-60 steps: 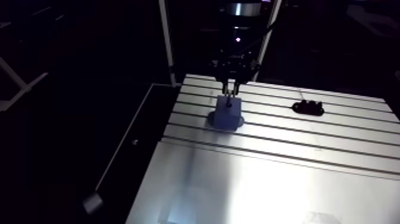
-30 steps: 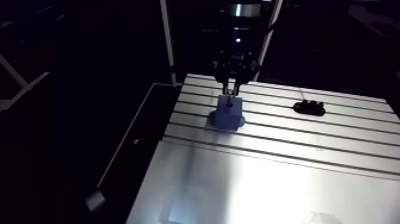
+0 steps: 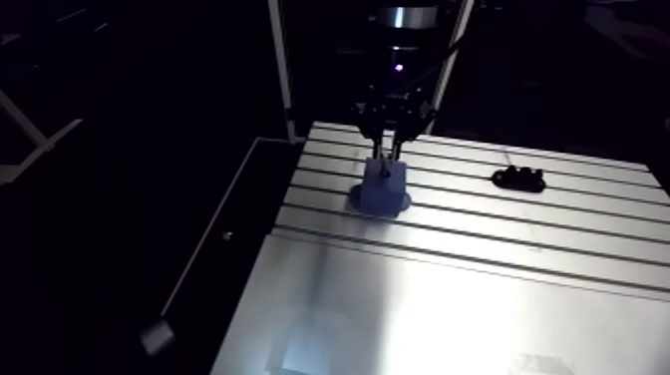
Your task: Pick up the M10 bolt and insert it into the hex recess until seated.
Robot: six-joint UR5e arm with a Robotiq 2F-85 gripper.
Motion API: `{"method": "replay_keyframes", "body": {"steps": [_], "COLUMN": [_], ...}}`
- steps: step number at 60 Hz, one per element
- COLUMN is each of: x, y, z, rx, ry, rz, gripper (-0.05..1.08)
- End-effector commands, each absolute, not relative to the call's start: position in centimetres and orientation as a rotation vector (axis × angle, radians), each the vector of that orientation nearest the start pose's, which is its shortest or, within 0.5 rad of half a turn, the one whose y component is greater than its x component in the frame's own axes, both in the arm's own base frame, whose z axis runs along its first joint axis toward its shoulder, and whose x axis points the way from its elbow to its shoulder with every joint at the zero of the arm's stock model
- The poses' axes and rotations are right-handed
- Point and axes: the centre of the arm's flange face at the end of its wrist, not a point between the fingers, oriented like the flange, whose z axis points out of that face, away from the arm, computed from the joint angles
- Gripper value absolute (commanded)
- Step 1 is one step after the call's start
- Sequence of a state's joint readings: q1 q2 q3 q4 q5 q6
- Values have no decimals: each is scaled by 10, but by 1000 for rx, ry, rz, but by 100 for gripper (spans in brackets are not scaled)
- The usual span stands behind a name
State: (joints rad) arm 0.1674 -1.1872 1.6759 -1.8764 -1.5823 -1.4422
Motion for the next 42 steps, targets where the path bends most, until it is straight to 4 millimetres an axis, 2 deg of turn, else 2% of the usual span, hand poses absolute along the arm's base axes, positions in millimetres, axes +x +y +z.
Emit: {"method": "replay_keyframes", "body": {"steps": [1,42], "x": [-555,-556], "y": [-228,-226], "z": [255,255], "rx": [-61,-67], "ry": [2958,2961], "rz": [57,86], "gripper": [75,75]}}
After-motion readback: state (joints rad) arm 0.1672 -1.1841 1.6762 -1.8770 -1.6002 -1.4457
